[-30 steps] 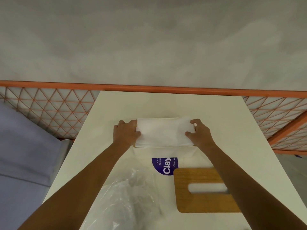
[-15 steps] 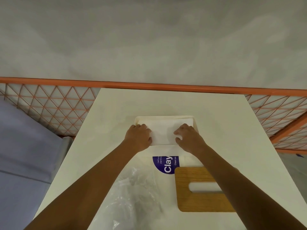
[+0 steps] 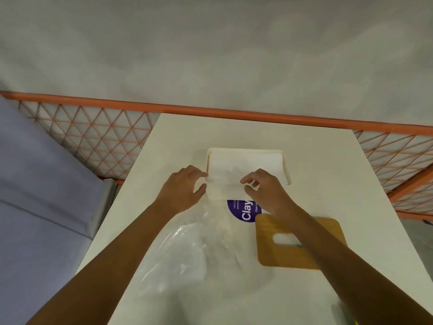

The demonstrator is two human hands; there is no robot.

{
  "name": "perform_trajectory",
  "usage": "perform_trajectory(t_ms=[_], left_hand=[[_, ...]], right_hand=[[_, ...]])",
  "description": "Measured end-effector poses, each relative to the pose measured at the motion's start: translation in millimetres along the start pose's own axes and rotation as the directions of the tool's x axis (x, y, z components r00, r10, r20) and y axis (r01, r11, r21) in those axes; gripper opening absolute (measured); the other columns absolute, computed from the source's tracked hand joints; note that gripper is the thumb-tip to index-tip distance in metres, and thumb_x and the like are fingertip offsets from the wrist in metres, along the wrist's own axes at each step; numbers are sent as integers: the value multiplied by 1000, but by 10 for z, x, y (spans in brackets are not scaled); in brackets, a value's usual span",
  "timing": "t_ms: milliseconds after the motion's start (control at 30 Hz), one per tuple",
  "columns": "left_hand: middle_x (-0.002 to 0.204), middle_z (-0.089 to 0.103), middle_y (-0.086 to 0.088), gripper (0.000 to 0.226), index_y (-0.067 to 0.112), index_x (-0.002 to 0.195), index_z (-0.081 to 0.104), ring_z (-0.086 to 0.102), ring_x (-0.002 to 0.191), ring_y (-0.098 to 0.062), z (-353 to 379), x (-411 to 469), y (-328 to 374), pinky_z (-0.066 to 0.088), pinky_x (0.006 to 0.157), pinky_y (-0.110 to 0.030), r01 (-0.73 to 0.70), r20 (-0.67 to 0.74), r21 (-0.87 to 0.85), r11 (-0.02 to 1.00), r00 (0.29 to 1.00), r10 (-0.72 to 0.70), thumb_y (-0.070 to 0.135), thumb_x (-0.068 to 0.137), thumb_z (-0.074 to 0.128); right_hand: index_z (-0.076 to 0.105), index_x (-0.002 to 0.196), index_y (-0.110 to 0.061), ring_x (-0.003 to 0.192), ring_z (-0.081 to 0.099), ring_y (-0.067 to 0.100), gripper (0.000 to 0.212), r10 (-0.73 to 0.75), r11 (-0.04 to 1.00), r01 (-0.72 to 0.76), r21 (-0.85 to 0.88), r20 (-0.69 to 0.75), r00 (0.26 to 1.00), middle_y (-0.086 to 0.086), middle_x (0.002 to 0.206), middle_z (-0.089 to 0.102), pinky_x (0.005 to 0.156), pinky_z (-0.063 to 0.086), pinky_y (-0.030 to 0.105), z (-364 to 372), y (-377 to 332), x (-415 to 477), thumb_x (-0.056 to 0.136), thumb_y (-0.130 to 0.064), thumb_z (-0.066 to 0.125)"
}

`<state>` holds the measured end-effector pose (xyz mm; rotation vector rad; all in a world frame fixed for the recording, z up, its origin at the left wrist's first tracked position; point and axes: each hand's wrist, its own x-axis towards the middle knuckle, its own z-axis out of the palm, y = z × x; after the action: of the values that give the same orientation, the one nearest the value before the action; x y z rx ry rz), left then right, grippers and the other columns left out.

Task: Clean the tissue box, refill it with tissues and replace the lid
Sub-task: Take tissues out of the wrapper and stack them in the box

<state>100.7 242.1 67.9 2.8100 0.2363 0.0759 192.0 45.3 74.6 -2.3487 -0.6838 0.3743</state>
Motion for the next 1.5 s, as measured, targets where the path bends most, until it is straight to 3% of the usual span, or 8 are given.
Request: perform_trajectory(t_ms=[233,367,500,600,700,867,1033,1500], left_hand=[[133,49,7,78,27,132,48,47,124,-15,68,-786,-405,38,107,-34,182,192,-127,975,969,-156,75,72,39],[146,34,11,95,31,141,32,33,135,-13,168,-1178,-540,29,113,-32,299,338,-141,944,911,-238,74,62,62],[158,9,6,141,29,149,8,6,146,-18,315,-1398,-598,9,121,-38,247,451,-13,969,866,-215,93,29,47],[158,8,3,134,24,149,3,5,146,-19,456,-1473,-610,7,121,-40,201,478,38,979,857,-195,83,44,63],[157,9,2,123,22,149,4,8,146,-21,524,-1482,-569,8,120,-39,154,432,84,984,885,-175,70,57,71],[155,17,-2,118,20,149,9,16,143,-22,612,-1475,-591,11,120,-38,134,358,119,984,918,-169,69,60,70],[154,19,-3,114,20,149,10,19,142,-22,643,-1467,-575,13,119,-36,124,326,160,979,930,-171,69,64,67],[153,21,-2,119,18,149,10,22,141,-21,554,-1498,-583,18,117,-34,168,282,55,984,943,-177,61,60,75]], right_hand=[[67,95,-9,68,56,13,16,210,912,-261,317,187,960,5,84,62,67,47,15,361,-29,-420,85,0,58],[61,104,9,60,59,13,19,295,792,-445,417,375,879,9,72,61,54,52,11,578,14,-540,86,7,54],[53,68,-2,51,63,6,21,328,651,-586,482,518,790,5,71,63,50,52,13,804,-59,-611,85,10,55],[55,85,2,35,56,1,6,361,690,-617,380,558,747,-4,43,59,39,43,11,960,-171,-660,90,3,52],[51,115,-7,50,51,4,22,372,768,-562,307,501,781,3,72,58,36,40,8,1083,-246,-684,93,-7,50],[62,111,4,95,65,30,30,309,923,-369,111,359,881,18,107,67,85,52,33,1223,-316,-701,89,-15,59],[61,113,-1,106,61,26,36,193,981,-180,-72,278,941,13,116,66,87,42,20,1276,-363,-759,87,-25,62],[66,92,-8,75,55,15,14,243,791,-381,478,326,913,1,81,61,66,43,22,1173,-348,-655,84,0,59]])
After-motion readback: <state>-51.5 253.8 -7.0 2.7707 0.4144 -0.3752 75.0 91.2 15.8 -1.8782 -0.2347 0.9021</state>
